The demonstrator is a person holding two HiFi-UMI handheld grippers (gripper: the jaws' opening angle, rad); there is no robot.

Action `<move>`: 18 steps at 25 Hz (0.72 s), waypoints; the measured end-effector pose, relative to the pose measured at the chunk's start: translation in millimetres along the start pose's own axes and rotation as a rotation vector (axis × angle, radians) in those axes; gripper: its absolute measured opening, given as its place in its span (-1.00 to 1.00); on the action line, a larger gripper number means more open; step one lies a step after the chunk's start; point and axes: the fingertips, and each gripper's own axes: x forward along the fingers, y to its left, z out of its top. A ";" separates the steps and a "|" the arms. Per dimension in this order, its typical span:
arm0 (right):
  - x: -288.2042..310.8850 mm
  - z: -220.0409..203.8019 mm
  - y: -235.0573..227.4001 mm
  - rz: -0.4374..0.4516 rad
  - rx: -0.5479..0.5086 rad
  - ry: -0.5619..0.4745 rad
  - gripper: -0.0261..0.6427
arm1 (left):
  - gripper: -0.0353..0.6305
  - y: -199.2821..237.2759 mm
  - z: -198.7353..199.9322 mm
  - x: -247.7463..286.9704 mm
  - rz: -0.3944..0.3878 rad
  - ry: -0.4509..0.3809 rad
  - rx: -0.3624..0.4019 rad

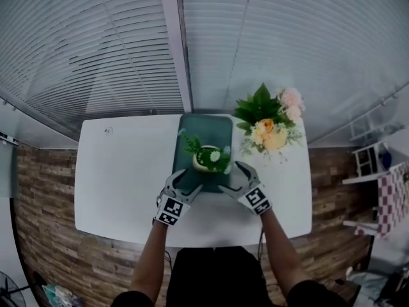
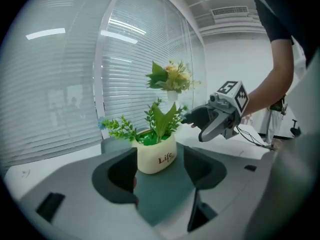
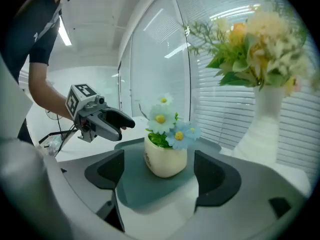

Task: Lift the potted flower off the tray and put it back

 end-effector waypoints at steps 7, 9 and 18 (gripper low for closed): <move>-75.4 23.1 31.1 -0.009 0.008 -0.115 0.27 | -0.04 -40.0 23.6 -61.4 0.115 -0.082 -0.070; -97.8 27.0 40.2 0.005 -0.005 -0.121 0.27 | -0.04 -53.8 29.4 -75.9 0.142 -0.092 -0.066; -173.4 38.9 58.2 -0.001 -0.010 -0.214 0.27 | -0.04 -99.4 61.8 -123.7 0.255 -0.182 -0.076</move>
